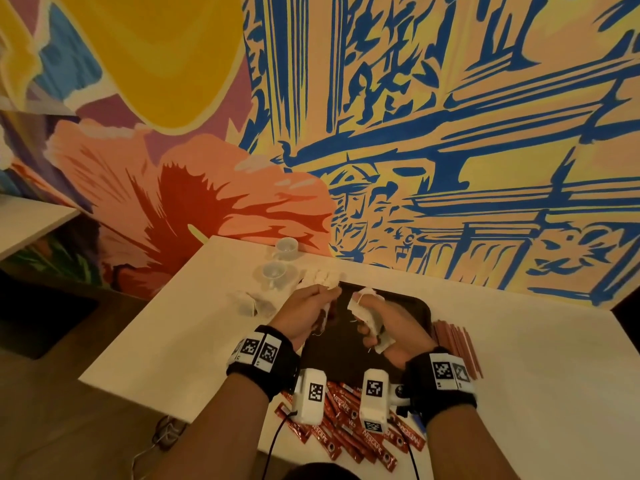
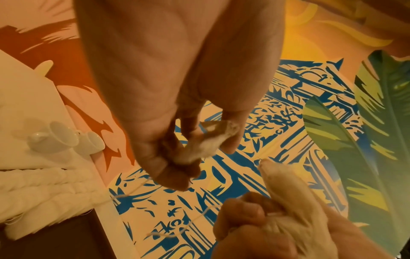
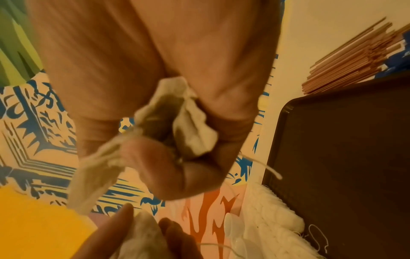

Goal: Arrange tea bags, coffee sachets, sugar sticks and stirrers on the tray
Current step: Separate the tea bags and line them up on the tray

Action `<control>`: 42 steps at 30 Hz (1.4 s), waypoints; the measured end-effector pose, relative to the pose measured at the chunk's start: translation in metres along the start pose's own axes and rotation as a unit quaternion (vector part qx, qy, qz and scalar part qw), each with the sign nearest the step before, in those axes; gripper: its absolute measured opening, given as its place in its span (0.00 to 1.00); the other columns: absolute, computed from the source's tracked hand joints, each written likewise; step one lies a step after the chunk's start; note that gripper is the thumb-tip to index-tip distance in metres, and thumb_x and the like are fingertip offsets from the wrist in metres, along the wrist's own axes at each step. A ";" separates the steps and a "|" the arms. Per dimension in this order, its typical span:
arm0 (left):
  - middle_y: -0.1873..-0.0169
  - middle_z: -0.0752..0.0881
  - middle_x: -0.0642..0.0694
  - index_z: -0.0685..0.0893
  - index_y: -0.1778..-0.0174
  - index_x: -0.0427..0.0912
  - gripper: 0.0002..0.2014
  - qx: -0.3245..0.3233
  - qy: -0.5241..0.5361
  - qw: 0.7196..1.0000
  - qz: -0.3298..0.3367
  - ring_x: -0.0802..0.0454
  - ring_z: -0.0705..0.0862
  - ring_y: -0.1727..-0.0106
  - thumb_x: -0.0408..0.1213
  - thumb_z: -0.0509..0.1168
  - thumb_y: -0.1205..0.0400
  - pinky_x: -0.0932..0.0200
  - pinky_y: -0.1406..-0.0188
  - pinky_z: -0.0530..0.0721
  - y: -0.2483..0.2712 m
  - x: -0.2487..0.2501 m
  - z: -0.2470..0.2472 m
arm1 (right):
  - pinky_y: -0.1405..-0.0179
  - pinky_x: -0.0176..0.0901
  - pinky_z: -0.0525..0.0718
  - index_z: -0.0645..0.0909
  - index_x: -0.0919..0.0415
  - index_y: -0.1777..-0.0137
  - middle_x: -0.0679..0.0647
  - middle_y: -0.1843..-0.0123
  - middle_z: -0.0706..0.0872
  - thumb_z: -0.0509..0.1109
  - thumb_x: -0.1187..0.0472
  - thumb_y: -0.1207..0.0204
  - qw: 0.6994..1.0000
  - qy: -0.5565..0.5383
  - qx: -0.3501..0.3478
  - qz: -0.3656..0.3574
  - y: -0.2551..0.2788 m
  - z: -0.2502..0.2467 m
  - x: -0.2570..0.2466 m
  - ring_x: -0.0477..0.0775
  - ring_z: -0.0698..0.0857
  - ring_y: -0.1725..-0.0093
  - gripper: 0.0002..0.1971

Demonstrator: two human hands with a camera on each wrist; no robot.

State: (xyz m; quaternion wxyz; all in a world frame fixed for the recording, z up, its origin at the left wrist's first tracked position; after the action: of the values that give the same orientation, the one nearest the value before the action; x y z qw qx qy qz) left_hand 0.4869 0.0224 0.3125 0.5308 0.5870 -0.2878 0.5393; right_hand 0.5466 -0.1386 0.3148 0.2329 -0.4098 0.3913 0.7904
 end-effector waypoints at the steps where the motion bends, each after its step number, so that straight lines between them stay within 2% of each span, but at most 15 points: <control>1: 0.68 0.85 0.43 0.83 0.66 0.42 0.13 -0.007 -0.012 1.000 0.008 0.47 0.85 0.61 0.44 0.73 0.18 0.48 0.49 0.80 0.003 0.001 0.001 | 0.80 0.37 0.71 0.84 0.61 0.37 0.55 0.65 0.82 0.69 0.57 0.15 1.000 0.008 0.008 -0.007 0.000 0.000 0.001 0.48 0.77 0.71 0.12; 4: 0.62 0.88 0.43 0.86 0.65 0.44 0.11 -0.014 -0.040 0.998 0.038 0.50 0.85 0.54 0.44 0.73 0.18 0.51 0.40 0.79 0.010 0.007 0.001 | 0.78 0.39 0.73 0.87 0.61 0.41 0.56 0.65 0.83 0.72 0.55 0.17 0.999 0.036 0.019 -0.024 0.000 -0.002 0.004 0.48 0.78 0.71 0.11; 6: 0.59 0.88 0.41 0.88 0.60 0.38 0.12 -0.018 -0.040 0.997 0.058 0.49 0.85 0.54 0.44 0.73 0.18 0.51 0.40 0.78 0.012 0.011 -0.002 | 0.77 0.39 0.75 0.87 0.66 0.44 0.58 0.64 0.85 0.77 0.55 0.22 0.997 0.070 0.018 -0.038 0.001 -0.001 0.005 0.49 0.80 0.70 0.15; 9: 0.54 0.88 0.37 0.88 0.50 0.33 0.17 -0.029 -0.018 0.997 0.067 0.43 0.83 0.50 0.46 0.73 0.19 0.46 0.41 0.78 0.013 0.015 -0.006 | 0.77 0.39 0.77 0.88 0.62 0.42 0.55 0.61 0.90 0.81 0.56 0.26 0.992 0.111 -0.001 -0.053 0.002 0.003 0.004 0.48 0.85 0.66 0.16; 12: 0.53 0.87 0.35 0.87 0.47 0.31 0.18 -0.034 0.001 0.997 0.072 0.40 0.83 0.49 0.45 0.73 0.20 0.43 0.42 0.80 0.014 0.017 -0.006 | 0.76 0.40 0.78 0.87 0.59 0.41 0.56 0.58 0.90 0.82 0.55 0.27 0.987 0.145 -0.029 -0.068 -0.001 0.009 0.006 0.49 0.85 0.64 0.17; 15: 0.54 0.85 0.33 0.84 0.45 0.24 0.21 -0.035 0.012 0.997 0.075 0.39 0.83 0.51 0.43 0.73 0.21 0.45 0.45 0.83 0.014 0.020 -0.010 | 0.74 0.42 0.78 0.89 0.62 0.44 0.58 0.58 0.90 0.82 0.55 0.28 0.985 0.146 -0.024 -0.086 -0.005 0.014 0.006 0.53 0.84 0.62 0.16; 20: 0.61 0.89 0.45 0.88 0.56 0.39 0.02 -0.038 -0.014 0.997 0.066 0.54 0.84 0.62 0.34 0.73 0.19 0.60 0.63 0.83 0.008 0.023 -0.028 | 0.71 0.43 0.79 0.89 0.67 0.45 0.62 0.57 0.90 0.83 0.57 0.28 0.990 0.108 0.003 -0.094 -0.018 0.008 0.012 0.57 0.85 0.60 0.16; 22: 0.64 0.86 0.46 0.87 0.59 0.41 0.03 -0.038 -0.033 0.997 0.065 0.54 0.81 0.65 0.33 0.75 0.20 0.59 0.63 0.82 0.002 0.024 -0.038 | 0.71 0.42 0.80 0.90 0.66 0.48 0.60 0.58 0.91 0.82 0.57 0.27 0.990 0.104 -0.001 -0.093 -0.021 0.010 0.012 0.54 0.86 0.62 0.14; 24: 0.65 0.82 0.42 0.87 0.62 0.43 0.05 -0.042 -0.077 0.994 0.068 0.49 0.79 0.65 0.36 0.77 0.22 0.57 0.61 0.82 -0.005 0.027 -0.047 | 0.72 0.37 0.81 0.90 0.65 0.50 0.58 0.61 0.91 0.80 0.60 0.25 0.991 0.093 -0.015 -0.097 -0.023 0.015 0.011 0.49 0.87 0.65 0.09; 26: 0.62 0.82 0.36 0.88 0.57 0.38 0.07 -0.051 -0.115 0.990 0.070 0.46 0.81 0.60 0.38 0.76 0.21 0.56 0.59 0.84 -0.014 0.030 -0.054 | 0.73 0.35 0.80 0.90 0.66 0.49 0.57 0.62 0.91 0.78 0.62 0.24 0.991 0.087 -0.023 -0.096 -0.028 0.019 0.010 0.47 0.87 0.68 0.08; 28: 0.56 0.85 0.31 0.84 0.47 0.28 0.14 -0.065 -0.136 0.986 0.069 0.45 0.86 0.55 0.37 0.73 0.18 0.57 0.56 0.87 -0.026 0.032 -0.059 | 0.75 0.36 0.78 0.90 0.69 0.47 0.57 0.64 0.89 0.79 0.62 0.24 0.991 0.099 -0.009 -0.094 -0.037 0.019 0.012 0.47 0.85 0.70 0.10; 31: 0.47 0.89 0.31 0.79 0.42 0.27 0.16 -0.072 -0.157 0.983 0.070 0.47 0.90 0.51 0.38 0.68 0.14 0.58 0.56 0.89 -0.044 0.038 -0.064 | 0.75 0.37 0.78 0.91 0.66 0.47 0.57 0.62 0.90 0.78 0.62 0.23 0.988 0.126 0.040 -0.080 -0.049 0.012 0.014 0.46 0.84 0.70 0.09; 34: 0.48 0.89 0.31 0.77 0.43 0.36 0.12 -0.059 -0.178 0.979 0.074 0.44 0.89 0.51 0.41 0.67 0.13 0.56 0.55 0.91 -0.068 0.043 -0.073 | 0.75 0.38 0.78 0.92 0.62 0.47 0.56 0.63 0.91 0.78 0.57 0.22 0.986 0.115 0.107 -0.061 -0.058 -0.001 0.015 0.45 0.84 0.72 0.10; 38: 0.46 0.88 0.33 0.77 0.45 0.41 0.11 -0.050 -0.219 0.973 0.055 0.39 0.88 0.49 0.43 0.69 0.14 0.47 0.50 0.91 -0.109 0.035 -0.088 | 0.70 0.44 0.80 0.90 0.62 0.48 0.54 0.65 0.91 0.77 0.44 0.24 0.981 0.073 0.177 0.013 -0.069 -0.015 0.018 0.51 0.83 0.68 0.19; 42: 0.55 0.88 0.37 0.78 0.45 0.37 0.13 -0.046 -0.288 0.957 0.009 0.47 0.86 0.66 0.42 0.71 0.16 0.55 0.70 0.86 -0.146 0.012 -0.100 | 0.74 0.40 0.77 0.88 0.61 0.40 0.53 0.66 0.88 0.70 0.36 0.21 0.986 0.059 0.144 0.063 -0.073 -0.021 0.028 0.48 0.80 0.72 0.27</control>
State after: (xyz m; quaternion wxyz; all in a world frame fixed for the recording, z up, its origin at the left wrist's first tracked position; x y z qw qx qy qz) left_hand 0.5903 0.1583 0.2637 0.4472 0.6895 -0.4585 0.3384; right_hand 0.5910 -0.1119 0.2528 0.2158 -0.3918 0.5395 0.7134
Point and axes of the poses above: each hand's wrist, its own y-axis away from the middle knuckle, its own z-axis out of the palm, x = y × z, the point moved 2 cm from there along -y, towards the middle knuckle
